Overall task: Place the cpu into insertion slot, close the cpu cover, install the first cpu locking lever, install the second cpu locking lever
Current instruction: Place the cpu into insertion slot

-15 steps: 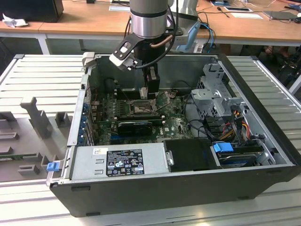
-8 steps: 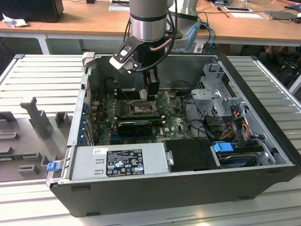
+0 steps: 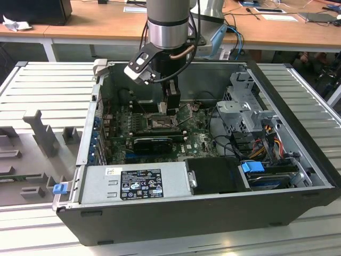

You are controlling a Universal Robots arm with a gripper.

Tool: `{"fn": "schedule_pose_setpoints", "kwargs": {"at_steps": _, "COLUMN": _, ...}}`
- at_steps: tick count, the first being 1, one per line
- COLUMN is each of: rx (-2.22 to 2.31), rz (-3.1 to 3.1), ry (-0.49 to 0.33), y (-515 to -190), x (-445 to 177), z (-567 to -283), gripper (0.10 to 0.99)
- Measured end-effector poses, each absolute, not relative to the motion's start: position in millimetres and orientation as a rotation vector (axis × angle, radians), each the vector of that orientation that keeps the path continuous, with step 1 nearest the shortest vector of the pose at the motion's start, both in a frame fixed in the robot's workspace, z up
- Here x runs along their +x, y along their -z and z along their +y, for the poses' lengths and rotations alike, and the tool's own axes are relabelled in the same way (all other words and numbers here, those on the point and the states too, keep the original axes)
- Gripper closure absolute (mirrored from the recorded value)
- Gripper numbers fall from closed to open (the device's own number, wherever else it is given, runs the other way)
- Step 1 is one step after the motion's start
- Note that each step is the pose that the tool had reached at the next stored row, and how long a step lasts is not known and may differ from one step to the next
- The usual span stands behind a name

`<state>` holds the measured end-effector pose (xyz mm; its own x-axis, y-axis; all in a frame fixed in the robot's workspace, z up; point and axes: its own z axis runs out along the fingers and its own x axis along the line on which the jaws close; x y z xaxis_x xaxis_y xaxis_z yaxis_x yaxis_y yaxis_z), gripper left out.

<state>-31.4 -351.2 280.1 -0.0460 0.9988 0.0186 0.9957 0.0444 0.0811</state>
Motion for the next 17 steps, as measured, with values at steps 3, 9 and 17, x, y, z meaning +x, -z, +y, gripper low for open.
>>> {"fn": "schedule_pose_setpoints", "kwargs": {"at_steps": 3, "rx": 2.14, "rz": 2.239, "ry": -0.11, "y": -278.3, "x": -31.4, "z": -351.2, "gripper": 0.557}}
{"fn": "schedule_pose_setpoints", "kwargs": {"at_steps": 9, "rx": 2.14, "rz": 2.239, "ry": -0.11, "y": -275.7, "x": -31.4, "z": -351.2, "gripper": 0.557}}
{"fn": "schedule_pose_setpoints", "kwargs": {"at_steps": 17, "rx": 2.159, "rz": 2.224, "ry": -0.106, "y": -265.4, "x": -31.9, "z": -347.4, "gripper": 0.557}}
